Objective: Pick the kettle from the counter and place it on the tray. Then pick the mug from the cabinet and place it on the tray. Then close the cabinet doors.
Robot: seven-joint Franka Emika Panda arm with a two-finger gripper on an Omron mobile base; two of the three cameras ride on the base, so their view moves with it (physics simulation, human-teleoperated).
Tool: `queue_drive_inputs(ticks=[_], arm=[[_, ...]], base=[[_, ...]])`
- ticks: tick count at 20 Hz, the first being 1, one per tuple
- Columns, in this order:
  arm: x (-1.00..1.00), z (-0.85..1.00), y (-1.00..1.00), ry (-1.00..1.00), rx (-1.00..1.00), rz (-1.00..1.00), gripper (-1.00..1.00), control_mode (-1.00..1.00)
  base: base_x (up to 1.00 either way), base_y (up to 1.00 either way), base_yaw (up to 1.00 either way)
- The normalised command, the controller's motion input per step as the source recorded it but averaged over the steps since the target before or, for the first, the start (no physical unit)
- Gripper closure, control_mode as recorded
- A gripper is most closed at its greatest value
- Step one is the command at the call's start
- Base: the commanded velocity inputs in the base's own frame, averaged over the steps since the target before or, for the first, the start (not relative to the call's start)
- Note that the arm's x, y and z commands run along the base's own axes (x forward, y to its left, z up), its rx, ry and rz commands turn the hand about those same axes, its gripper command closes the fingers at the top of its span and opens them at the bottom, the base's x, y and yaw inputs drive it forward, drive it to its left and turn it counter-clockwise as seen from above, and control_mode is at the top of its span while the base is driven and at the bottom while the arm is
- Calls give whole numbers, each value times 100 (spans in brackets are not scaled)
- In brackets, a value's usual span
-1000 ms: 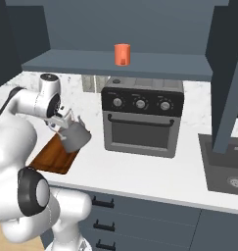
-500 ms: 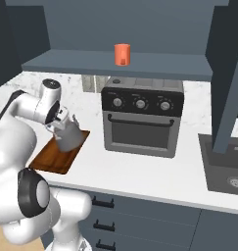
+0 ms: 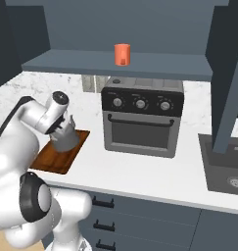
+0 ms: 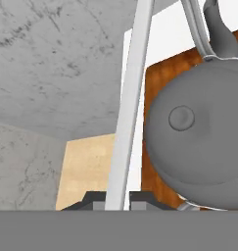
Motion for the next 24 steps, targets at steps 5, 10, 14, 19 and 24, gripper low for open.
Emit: queue_drive_inputs(ticks=[5,10,14,19,24], arm=[[23,-15,5,-3,16,0,100,-100],[24,-8,6,-5,14,0,100,-100],[31,-13,9,-2,6,0,100,-100],[35,-18,15,0,1,0,100,-100],[34,-15,10,0,0,0,100,-100]], base=[[0,0,0],[0,0,0],[0,0,0],[0,0,0],[0,0,0]])
